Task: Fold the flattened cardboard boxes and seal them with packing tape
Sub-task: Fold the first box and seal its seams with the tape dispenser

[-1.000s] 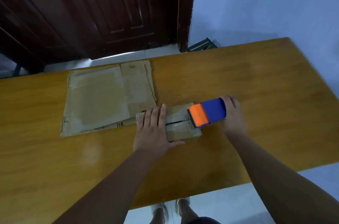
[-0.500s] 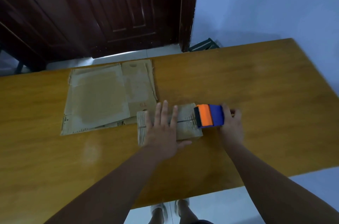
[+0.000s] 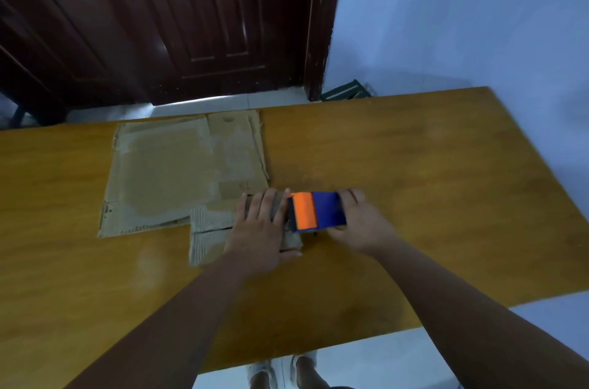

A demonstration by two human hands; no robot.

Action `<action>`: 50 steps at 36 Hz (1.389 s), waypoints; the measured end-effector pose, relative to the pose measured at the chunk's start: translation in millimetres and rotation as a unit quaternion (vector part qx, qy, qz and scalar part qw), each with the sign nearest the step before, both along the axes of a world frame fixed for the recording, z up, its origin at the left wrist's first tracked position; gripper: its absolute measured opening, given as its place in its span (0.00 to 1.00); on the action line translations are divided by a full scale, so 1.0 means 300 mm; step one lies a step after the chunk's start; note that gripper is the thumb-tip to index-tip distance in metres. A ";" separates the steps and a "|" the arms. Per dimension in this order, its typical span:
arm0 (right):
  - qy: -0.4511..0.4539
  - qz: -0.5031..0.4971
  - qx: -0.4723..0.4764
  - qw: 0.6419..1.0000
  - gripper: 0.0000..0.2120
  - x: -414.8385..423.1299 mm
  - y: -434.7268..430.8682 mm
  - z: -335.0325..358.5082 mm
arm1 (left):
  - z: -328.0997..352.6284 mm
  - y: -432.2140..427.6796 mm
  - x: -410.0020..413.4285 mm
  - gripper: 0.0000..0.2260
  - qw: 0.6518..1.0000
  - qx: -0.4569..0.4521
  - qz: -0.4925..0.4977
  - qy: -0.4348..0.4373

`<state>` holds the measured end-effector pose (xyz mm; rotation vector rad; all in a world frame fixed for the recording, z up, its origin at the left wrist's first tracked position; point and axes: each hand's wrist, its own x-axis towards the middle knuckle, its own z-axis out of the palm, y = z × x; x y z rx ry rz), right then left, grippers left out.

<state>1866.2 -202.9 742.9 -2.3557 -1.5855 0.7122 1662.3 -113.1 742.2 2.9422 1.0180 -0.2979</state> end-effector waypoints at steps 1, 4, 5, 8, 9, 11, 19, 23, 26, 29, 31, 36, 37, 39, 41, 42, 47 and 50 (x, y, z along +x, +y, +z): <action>0.010 0.013 -0.002 1.000 0.39 -0.013 0.009 0.006 | 0.000 0.005 -0.021 0.50 1.000 0.001 -0.001 0.002; -0.021 0.059 -0.012 0.998 0.41 -0.064 0.032 0.019 | 0.005 0.020 -0.077 0.50 1.000 -0.004 -0.005 0.000; -0.072 0.075 -0.004 0.995 0.41 -0.083 0.041 0.025 | 0.006 0.025 -0.093 0.50 1.000 -0.006 -0.010 -0.003; -0.215 0.135 0.063 0.965 0.39 -0.128 0.068 0.042 | 0.000 0.038 -0.141 0.49 1.000 0.000 -0.021 -0.005; -0.223 0.160 0.089 0.957 0.38 -0.141 0.076 0.042 | -0.004 0.041 -0.153 0.49 1.000 0.004 -0.021 -0.005; -0.200 0.205 0.104 0.952 0.37 -0.160 0.091 0.032 | -0.011 0.047 -0.169 0.49 1.000 0.008 -0.019 -0.007; 0.073 0.111 0.055 0.990 0.24 -0.128 0.093 0.002 | -0.011 0.055 -0.172 0.51 1.000 -0.005 -0.022 -0.020; 0.099 0.084 0.042 0.991 0.24 -0.087 0.086 0.014 | -0.007 0.053 -0.175 0.51 1.000 -0.003 -0.022 -0.021; 0.083 0.081 0.052 0.992 0.22 -0.057 0.078 0.022 | -0.006 0.054 -0.175 0.51 1.000 -0.002 -0.022 -0.019; 0.072 0.092 0.075 0.990 0.24 -0.042 0.064 0.034 | -0.006 0.055 -0.177 0.51 0.999 -0.005 -0.022 -0.023; 0.060 0.097 0.081 0.990 0.25 -0.037 0.060 0.038 | -0.007 0.055 -0.176 0.51 0.999 -0.004 -0.024 -0.024; -0.042 0.134 0.046 0.989 0.27 -0.034 0.061 0.030 | -0.009 0.056 -0.175 0.51 0.999 0.005 -0.027 -0.030; -0.071 0.140 0.032 0.987 0.28 -0.034 0.057 0.028 | -0.008 0.054 -0.176 0.51 0.999 0.006 -0.029 -0.029; -0.104 0.144 0.029 0.984 0.30 -0.040 0.052 0.024 | -0.009 0.053 -0.177 0.51 0.999 0.008 -0.030 -0.031; -0.135 0.154 0.040 0.978 0.30 -0.046 0.056 0.022 | -0.008 0.053 -0.177 0.51 0.999 0.011 -0.029 -0.036; -0.153 0.158 0.039 0.975 0.29 -0.044 0.059 0.022 | -0.007 0.053 -0.177 0.51 0.999 0.010 -0.030 -0.035; -0.199 0.136 -0.019 0.970 0.29 0.018 0.020 0.024 | -0.008 0.049 -0.177 0.51 0.999 0.004 -0.027 -0.033; -0.223 0.144 -0.020 0.964 0.30 0.017 0.011 0.035 | -0.007 0.050 -0.175 0.51 0.999 0.004 -0.029 -0.038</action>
